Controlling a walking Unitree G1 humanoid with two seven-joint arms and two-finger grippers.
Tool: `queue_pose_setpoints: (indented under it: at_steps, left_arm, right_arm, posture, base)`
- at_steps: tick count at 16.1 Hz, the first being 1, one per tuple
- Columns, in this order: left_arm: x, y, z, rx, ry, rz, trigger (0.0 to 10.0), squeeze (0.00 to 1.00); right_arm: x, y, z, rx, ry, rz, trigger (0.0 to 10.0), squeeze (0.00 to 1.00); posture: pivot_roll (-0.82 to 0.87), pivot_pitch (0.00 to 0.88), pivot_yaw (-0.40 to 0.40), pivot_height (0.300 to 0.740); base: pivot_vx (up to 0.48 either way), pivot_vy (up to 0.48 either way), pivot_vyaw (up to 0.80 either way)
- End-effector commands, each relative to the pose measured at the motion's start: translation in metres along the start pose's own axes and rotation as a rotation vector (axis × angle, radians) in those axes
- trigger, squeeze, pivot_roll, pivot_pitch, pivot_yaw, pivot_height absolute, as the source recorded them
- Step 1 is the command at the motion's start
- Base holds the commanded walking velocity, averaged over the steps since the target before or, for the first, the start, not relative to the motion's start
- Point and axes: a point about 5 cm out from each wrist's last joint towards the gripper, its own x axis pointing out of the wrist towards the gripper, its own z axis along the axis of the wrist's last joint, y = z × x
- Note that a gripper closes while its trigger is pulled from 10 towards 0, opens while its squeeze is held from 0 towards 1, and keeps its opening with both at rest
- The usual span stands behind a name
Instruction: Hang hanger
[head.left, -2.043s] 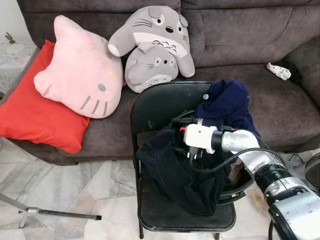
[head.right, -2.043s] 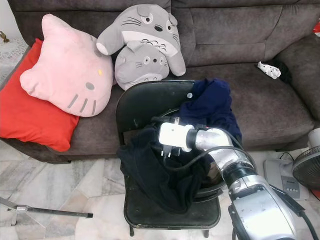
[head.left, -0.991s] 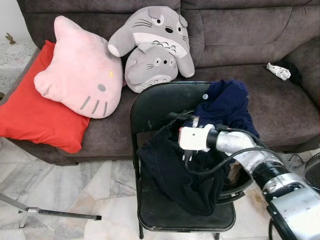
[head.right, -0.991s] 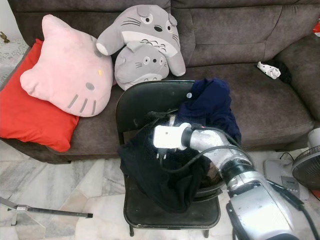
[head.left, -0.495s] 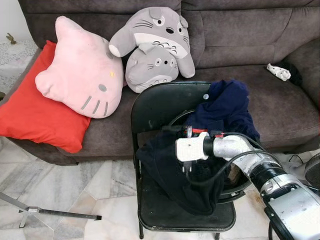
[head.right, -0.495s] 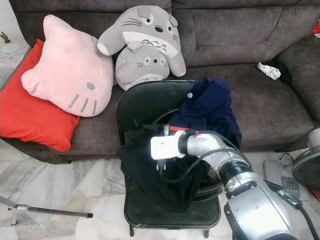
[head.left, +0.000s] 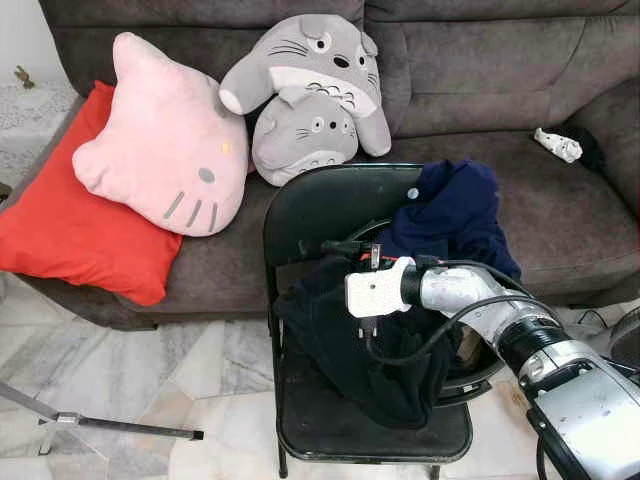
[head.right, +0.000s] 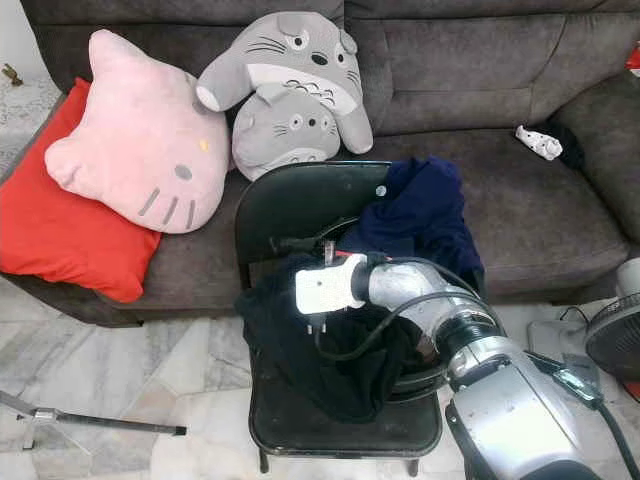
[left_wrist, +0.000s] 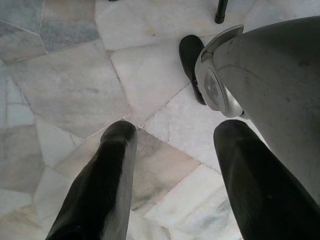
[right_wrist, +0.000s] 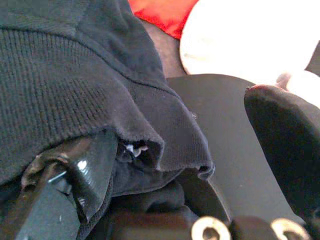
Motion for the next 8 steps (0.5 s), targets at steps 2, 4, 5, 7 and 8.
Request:
queue_pose_setpoints:
  at_steps: [2, 4, 5, 7, 8]
  left_arm:
    - [-0.0044, 0.0043, -0.0147, 0.003, 0.046, 0.013, 10.0, 0.00]
    - [-0.0046, 0.0049, -0.0151, 0.005, 0.046, 0.013, 10.0, 0.00]
    - [-0.0047, 0.0050, -0.0153, 0.005, 0.047, 0.014, 10.0, 0.00]
    - [-0.0051, 0.0057, -0.0161, 0.006, 0.047, 0.018, 10.0, 0.00]
    - [-0.0051, 0.0057, -0.0162, 0.006, 0.048, 0.018, 10.0, 0.00]
  right_arm:
    - [0.0030, -0.0022, 0.0020, -0.042, 0.010, -0.014, 10.0, 0.00]
    - [0.0051, -0.0003, 0.0014, -0.055, 0.026, -0.019, 10.0, 0.00]
    - [0.0056, 0.0005, 0.0009, -0.069, 0.035, -0.021, 10.0, 0.00]
    - [0.0069, 0.0013, 0.0002, -0.109, 0.053, -0.027, 10.0, 0.00]
    - [0.0071, 0.0015, 0.0001, -0.111, 0.054, -0.029, 10.0, 0.00]
  posture:
    - [0.04, 0.266, 0.024, 0.740]
    - [0.04, 0.269, 0.027, 0.740]
    - [0.04, 0.269, 0.027, 0.740]
    - [0.05, 0.269, 0.028, 0.740]
    - [0.05, 0.269, 0.028, 0.740]
  base:
    - [0.000, 0.000, 0.00]
    - [0.000, 0.000, 0.00]
    - [0.000, 0.000, 0.00]
    - [0.000, 0.000, 0.00]
    - [0.000, 0.000, 0.00]
